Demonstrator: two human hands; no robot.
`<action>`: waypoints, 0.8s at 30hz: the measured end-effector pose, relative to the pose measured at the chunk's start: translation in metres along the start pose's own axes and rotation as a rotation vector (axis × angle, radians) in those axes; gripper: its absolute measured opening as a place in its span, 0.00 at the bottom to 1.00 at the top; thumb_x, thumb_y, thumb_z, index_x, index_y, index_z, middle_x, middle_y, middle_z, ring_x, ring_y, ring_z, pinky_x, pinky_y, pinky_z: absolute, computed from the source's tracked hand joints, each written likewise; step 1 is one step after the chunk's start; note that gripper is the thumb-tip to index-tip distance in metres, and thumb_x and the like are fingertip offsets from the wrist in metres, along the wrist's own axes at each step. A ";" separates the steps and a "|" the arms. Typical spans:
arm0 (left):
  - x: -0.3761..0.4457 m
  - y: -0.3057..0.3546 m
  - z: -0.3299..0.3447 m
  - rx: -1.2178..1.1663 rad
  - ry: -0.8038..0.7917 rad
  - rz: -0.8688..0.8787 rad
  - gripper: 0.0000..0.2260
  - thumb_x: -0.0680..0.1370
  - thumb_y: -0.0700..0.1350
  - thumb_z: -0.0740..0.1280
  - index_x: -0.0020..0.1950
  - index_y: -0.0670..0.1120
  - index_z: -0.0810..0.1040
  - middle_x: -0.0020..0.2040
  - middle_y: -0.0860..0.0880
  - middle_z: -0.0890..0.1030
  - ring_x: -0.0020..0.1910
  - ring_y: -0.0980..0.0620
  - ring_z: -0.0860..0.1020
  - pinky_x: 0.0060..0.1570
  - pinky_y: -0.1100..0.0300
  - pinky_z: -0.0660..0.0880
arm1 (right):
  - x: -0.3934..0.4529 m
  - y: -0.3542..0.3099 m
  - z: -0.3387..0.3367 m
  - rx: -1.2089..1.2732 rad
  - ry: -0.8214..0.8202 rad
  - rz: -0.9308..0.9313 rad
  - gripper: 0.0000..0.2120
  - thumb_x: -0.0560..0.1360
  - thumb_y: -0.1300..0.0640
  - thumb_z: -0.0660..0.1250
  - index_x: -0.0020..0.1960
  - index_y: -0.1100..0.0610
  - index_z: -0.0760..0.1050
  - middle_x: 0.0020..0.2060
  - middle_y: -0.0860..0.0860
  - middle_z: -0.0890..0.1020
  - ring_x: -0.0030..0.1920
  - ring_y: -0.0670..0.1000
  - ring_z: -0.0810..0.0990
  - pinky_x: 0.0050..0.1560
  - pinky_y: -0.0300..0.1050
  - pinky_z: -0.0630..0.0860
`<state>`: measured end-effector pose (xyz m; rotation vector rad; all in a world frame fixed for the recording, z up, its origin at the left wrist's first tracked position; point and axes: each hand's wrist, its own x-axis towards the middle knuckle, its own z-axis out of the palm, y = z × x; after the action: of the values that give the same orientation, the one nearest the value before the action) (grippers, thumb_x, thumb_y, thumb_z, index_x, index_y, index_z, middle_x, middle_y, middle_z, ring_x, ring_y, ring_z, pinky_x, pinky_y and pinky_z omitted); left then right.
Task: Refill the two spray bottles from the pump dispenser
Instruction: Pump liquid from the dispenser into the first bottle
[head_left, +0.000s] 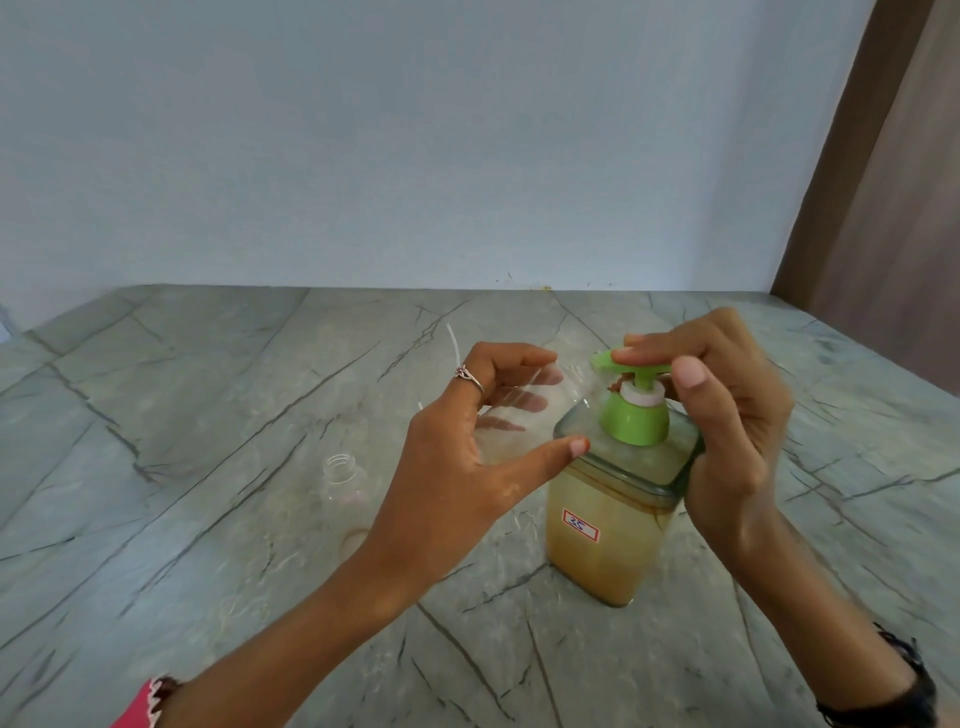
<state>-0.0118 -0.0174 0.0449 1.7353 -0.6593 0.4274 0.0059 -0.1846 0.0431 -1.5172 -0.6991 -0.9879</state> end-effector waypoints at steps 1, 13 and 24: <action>0.000 0.000 0.000 0.003 0.001 0.001 0.20 0.66 0.52 0.73 0.56 0.56 0.72 0.53 0.60 0.79 0.53 0.57 0.79 0.49 0.66 0.76 | -0.001 0.000 0.000 -0.022 -0.013 -0.021 0.12 0.75 0.56 0.55 0.44 0.52 0.78 0.42 0.43 0.77 0.44 0.40 0.79 0.44 0.31 0.72; -0.001 0.003 -0.001 0.013 0.007 0.007 0.20 0.66 0.53 0.72 0.55 0.58 0.72 0.53 0.61 0.79 0.52 0.60 0.79 0.49 0.69 0.75 | -0.007 0.001 -0.001 -0.073 -0.017 -0.062 0.12 0.74 0.60 0.56 0.52 0.60 0.76 0.50 0.54 0.78 0.48 0.36 0.78 0.48 0.29 0.71; -0.001 0.001 0.000 0.015 0.012 0.006 0.21 0.66 0.51 0.74 0.55 0.56 0.72 0.53 0.61 0.79 0.51 0.60 0.80 0.49 0.68 0.75 | -0.003 0.002 0.002 0.054 0.031 0.013 0.09 0.74 0.58 0.59 0.46 0.55 0.78 0.44 0.54 0.79 0.41 0.42 0.80 0.41 0.36 0.76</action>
<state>-0.0132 -0.0170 0.0452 1.7439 -0.6542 0.4482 0.0065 -0.1826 0.0392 -1.4555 -0.6883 -0.9736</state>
